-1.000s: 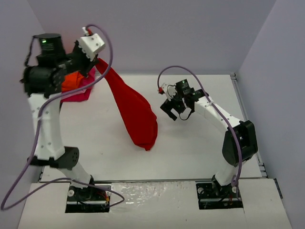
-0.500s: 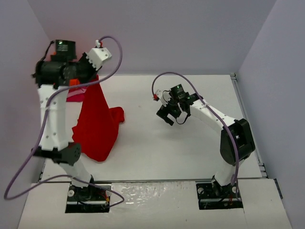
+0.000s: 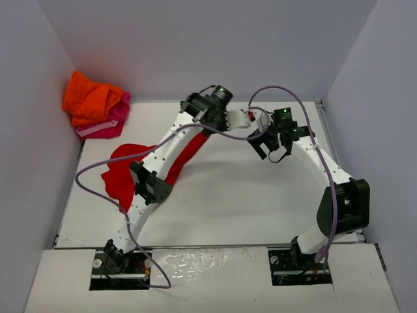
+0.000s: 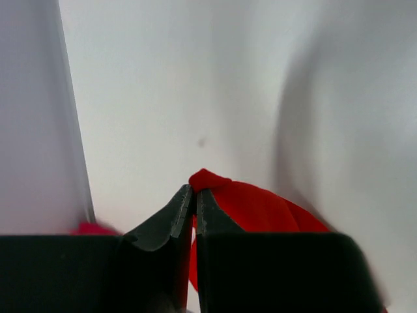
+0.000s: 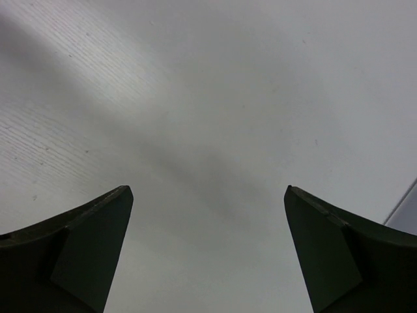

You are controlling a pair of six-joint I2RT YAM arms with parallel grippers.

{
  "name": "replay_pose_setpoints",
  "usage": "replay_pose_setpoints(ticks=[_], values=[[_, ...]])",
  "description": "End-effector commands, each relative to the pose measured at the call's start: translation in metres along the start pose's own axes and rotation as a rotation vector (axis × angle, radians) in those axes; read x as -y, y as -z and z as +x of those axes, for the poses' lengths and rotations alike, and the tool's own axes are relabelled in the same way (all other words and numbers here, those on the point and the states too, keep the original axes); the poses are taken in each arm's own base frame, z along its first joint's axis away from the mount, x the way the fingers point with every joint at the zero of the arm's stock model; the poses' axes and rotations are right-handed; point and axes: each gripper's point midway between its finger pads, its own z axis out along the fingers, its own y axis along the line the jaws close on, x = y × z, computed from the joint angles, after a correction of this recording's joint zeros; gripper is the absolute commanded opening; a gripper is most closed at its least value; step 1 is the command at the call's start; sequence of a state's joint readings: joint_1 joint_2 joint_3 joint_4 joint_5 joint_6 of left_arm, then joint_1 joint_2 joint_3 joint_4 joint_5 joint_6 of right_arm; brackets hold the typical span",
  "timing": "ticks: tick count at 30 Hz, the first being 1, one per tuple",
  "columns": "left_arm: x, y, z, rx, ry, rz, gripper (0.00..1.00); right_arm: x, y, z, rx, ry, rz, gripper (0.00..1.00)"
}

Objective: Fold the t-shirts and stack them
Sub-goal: Flatten out the tshirt

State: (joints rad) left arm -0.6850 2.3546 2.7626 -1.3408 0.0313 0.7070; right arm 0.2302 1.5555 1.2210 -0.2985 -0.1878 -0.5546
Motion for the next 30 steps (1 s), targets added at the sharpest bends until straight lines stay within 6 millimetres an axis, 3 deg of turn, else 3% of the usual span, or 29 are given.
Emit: replay_pose_setpoints(ticks=[1,4,6,8,10,11,14,19,22,23,30], values=[[0.033,0.209,-0.084,0.507,-0.115,-0.141,0.00,0.009,0.020,-0.019,0.086,0.007,0.042,1.00],[0.026,0.279,-0.077,0.654,-0.054,-0.243,0.00,0.005,0.017,-0.020,0.091,-0.005,0.021,1.00],[0.007,0.318,-0.043,0.639,-0.004,-0.371,0.00,0.003,0.013,-0.022,0.093,-0.017,0.003,1.00],[-0.012,0.328,-0.007,0.586,0.083,-0.426,0.00,0.001,0.011,-0.026,0.100,-0.026,-0.013,1.00],[-0.040,0.335,0.048,0.521,0.228,-0.481,0.00,-0.003,0.010,-0.032,0.117,-0.036,-0.037,1.00],[-0.053,0.334,0.067,0.490,0.274,-0.511,0.00,-0.004,0.010,-0.037,0.128,-0.033,-0.046,1.00],[-0.060,0.295,0.122,0.314,0.332,-0.480,0.00,-0.014,0.005,-0.051,0.154,-0.028,-0.095,1.00],[-0.033,0.247,0.169,0.145,0.347,-0.363,0.00,-0.040,-0.008,-0.071,0.146,0.031,-0.162,1.00],[-0.018,0.234,0.183,0.121,0.369,-0.307,0.00,-0.057,-0.026,-0.073,0.113,0.084,-0.187,1.00],[-0.018,0.232,0.183,0.125,0.366,-0.307,0.00,-0.056,-0.030,-0.077,0.112,0.090,-0.186,1.00],[0.004,0.203,0.195,0.077,0.389,-0.207,0.00,-0.049,-0.104,-0.048,-0.071,0.055,-0.146,1.00]])
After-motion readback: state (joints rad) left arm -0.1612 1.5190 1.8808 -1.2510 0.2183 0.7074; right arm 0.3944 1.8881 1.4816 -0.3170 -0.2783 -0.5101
